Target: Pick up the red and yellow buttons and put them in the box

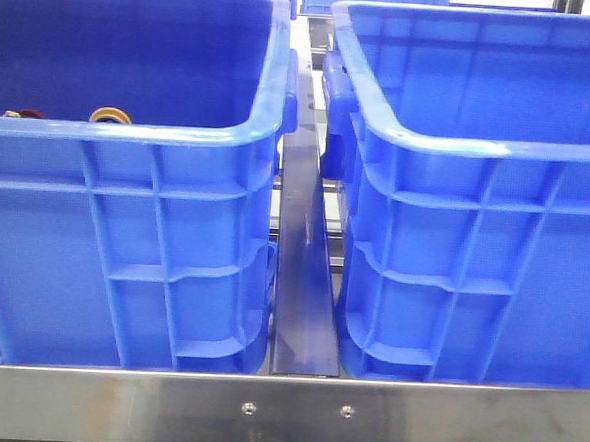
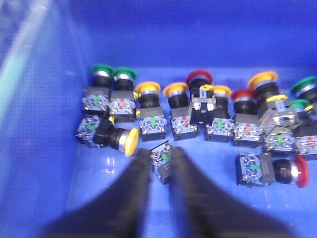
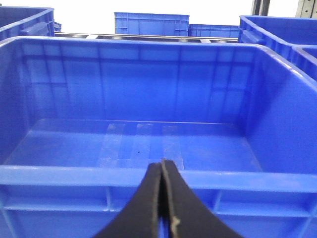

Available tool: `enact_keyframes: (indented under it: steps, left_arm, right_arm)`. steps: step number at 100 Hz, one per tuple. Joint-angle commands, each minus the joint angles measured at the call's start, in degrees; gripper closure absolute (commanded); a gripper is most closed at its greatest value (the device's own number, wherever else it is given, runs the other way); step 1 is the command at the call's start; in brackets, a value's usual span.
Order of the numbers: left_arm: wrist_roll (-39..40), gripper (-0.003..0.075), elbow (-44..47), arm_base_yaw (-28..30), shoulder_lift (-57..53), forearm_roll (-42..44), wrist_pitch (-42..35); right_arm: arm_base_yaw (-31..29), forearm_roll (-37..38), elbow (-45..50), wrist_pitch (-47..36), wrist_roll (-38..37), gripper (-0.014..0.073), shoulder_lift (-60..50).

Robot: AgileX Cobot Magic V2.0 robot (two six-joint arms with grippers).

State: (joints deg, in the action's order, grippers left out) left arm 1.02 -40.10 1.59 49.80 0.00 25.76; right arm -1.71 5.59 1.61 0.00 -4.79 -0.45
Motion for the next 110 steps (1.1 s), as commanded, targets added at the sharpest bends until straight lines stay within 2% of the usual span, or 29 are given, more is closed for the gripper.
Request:
enact_keyframes:
  steps: [1,6,11,25,42,54,84,110]
  left_arm:
    - [-0.24,0.0290,-5.80,-1.37,4.86,-1.13,-1.58]
    - [-0.24,0.0201,-8.62,-2.33,7.75,-1.23,0.13]
    - [-0.24,0.0160,-11.61,-3.34,10.74,-1.37,2.25]
    - [-0.24,0.0167,-20.86,-5.69,19.79,-2.29,10.47]
    - [-0.24,0.0167,-32.27,-5.95,31.07,-3.34,23.45]
    - [-0.24,0.0167,-38.43,-5.95,38.37,-3.58,28.64]
    - [-0.24,0.0167,-47.74,-5.95,50.20,-3.58,30.87]
    - [-0.24,0.0178,-49.61,-5.95,54.78,-3.16,31.09]
  right_arm:
    - [0.14,0.56,0.30,-4.98,0.13,0.0696,-1.29]
    - [0.14,0.56,0.30,-4.98,0.13,0.0696,-1.29]
    - [0.14,0.56,0.30,-4.98,0.13,0.0696,-1.29]
    - [0.14,0.56,0.30,-4.98,0.13,0.0696,-1.29]
    - [0.14,0.56,0.30,-4.98,0.13,0.0696,-1.29]
    - [0.14,0.56,0.30,-4.98,0.13,0.0696,-1.29]
    - [0.14,0.56,0.30,-4.98,0.13,0.0696,-1.29]
    - [0.14,0.56,0.30,-4.98,0.13,0.0696,-1.29]
